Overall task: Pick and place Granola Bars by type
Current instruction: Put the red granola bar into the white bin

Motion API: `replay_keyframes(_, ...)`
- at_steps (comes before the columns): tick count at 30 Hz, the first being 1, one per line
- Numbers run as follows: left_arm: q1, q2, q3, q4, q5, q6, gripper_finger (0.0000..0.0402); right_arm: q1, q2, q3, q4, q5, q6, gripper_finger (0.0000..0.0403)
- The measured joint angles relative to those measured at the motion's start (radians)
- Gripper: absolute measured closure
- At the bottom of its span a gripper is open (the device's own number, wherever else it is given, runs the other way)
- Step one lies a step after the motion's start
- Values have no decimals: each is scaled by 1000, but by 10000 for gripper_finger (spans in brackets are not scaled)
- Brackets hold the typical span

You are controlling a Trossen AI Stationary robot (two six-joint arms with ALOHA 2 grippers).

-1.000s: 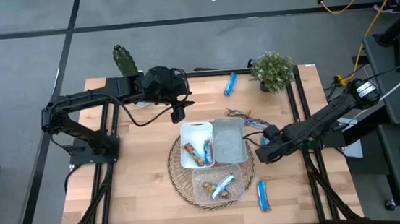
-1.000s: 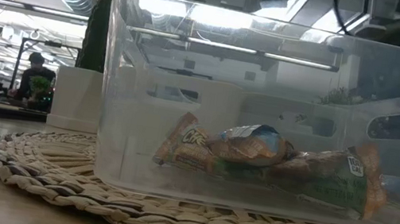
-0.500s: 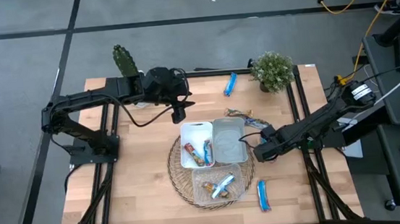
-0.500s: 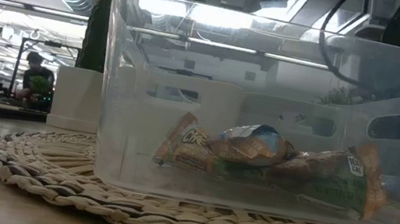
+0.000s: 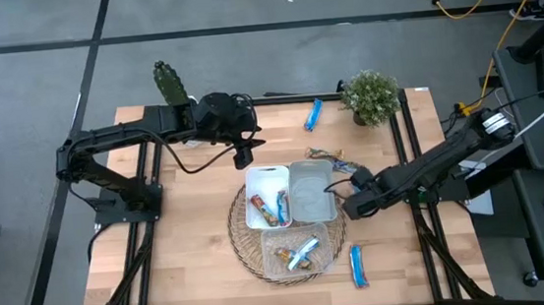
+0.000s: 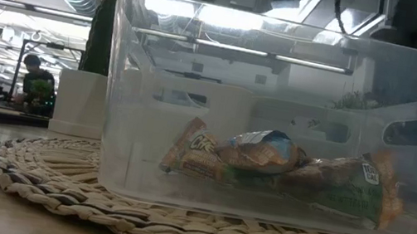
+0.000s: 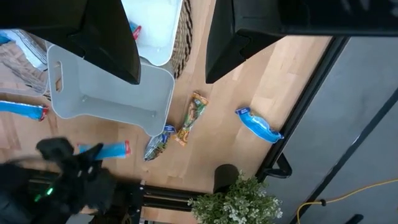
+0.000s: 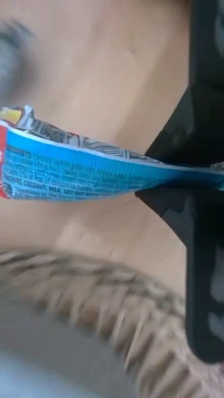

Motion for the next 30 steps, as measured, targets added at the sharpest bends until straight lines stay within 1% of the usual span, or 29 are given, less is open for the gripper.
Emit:
replay_keyframes(3,2,-6,-1,1,-17,-1,229,8,-57,114,-151,109,-14,357)
replay_keyframes(6,2,-10,-1,0,-51,-1,229,27,-121,245,-280,220,-87,376)
replay_keyframes(8,2,-13,-1,-1,-63,6,229,39,-165,333,-318,296,-162,377)
replay_keyframes(12,2,-15,-1,0,-70,7,229,66,-239,491,-289,455,-371,375)
replay_keyframes(15,2,-15,-1,0,-82,7,229,80,-280,576,-234,567,-536,355)
replay_keyframes(17,2,-15,-1,0,-82,6,229,83,-301,613,-191,616,-643,349)
replay_keyframes(19,2,-15,-1,0,-82,2,229,84,-319,633,-145,636,-746,353)
replay_keyframes(22,2,-16,-1,0,-91,-1,229,83,-339,638,-61,642,-899,370)
replay_keyframes(26,2,-39,-1,0,-167,-8,229,37,-342,638,73,636,-1089,378)
replay_keyframes(28,4,-63,-1,1,-211,3,229,-13,-331,639,156,593,-1170,373)
replay_keyframes(30,5,-96,-1,6,-246,26,229,-82,-313,639,243,499,-1250,362)
